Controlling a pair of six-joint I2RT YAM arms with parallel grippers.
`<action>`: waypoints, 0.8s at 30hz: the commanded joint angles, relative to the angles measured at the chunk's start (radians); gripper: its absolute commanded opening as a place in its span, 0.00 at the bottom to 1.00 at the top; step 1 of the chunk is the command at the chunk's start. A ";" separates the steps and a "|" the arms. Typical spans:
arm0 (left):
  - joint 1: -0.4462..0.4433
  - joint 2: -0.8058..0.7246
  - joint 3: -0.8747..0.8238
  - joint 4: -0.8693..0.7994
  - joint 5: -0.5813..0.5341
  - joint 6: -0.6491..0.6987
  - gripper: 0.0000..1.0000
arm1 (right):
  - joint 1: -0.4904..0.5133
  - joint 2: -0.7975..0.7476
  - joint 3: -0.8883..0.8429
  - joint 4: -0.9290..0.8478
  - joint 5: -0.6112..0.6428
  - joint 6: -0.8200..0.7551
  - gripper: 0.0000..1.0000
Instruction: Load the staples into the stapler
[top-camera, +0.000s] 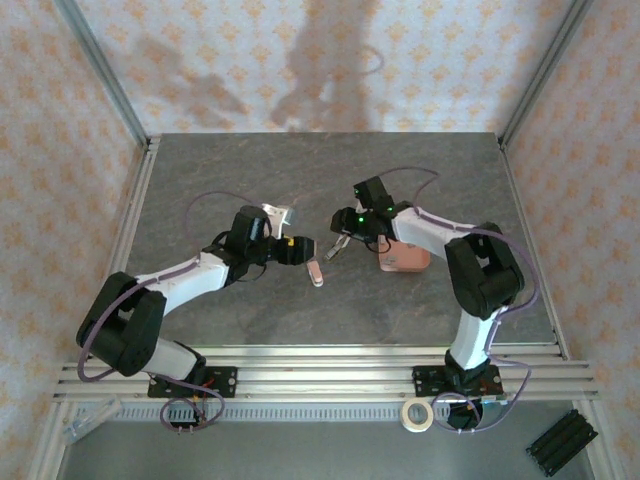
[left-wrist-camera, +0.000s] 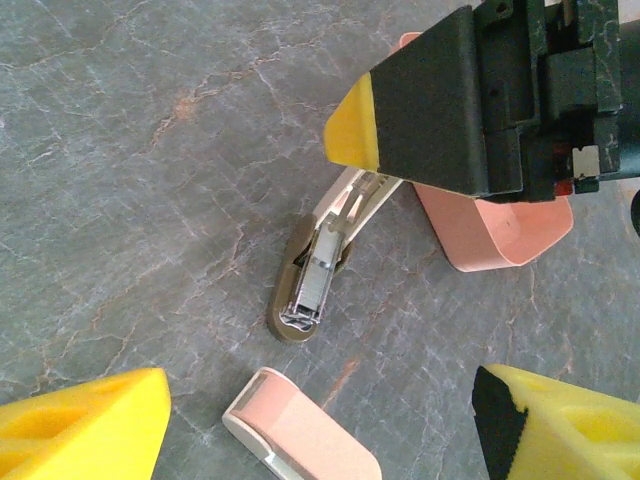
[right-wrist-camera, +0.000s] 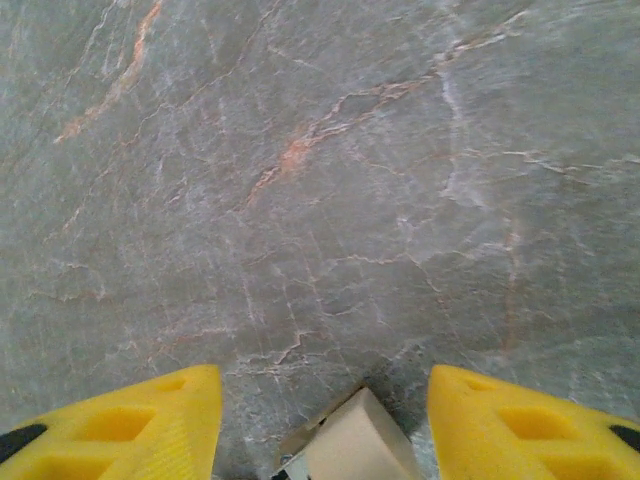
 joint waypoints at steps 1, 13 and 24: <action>0.009 -0.014 -0.010 -0.009 -0.033 0.006 0.80 | -0.005 -0.005 0.025 0.020 -0.054 -0.031 0.51; 0.009 -0.003 -0.016 -0.004 -0.024 0.007 0.81 | 0.066 0.010 0.062 -0.114 -0.035 -0.155 0.45; 0.009 -0.061 -0.052 -0.025 -0.034 0.019 0.81 | 0.135 0.057 0.114 -0.250 0.042 -0.208 0.42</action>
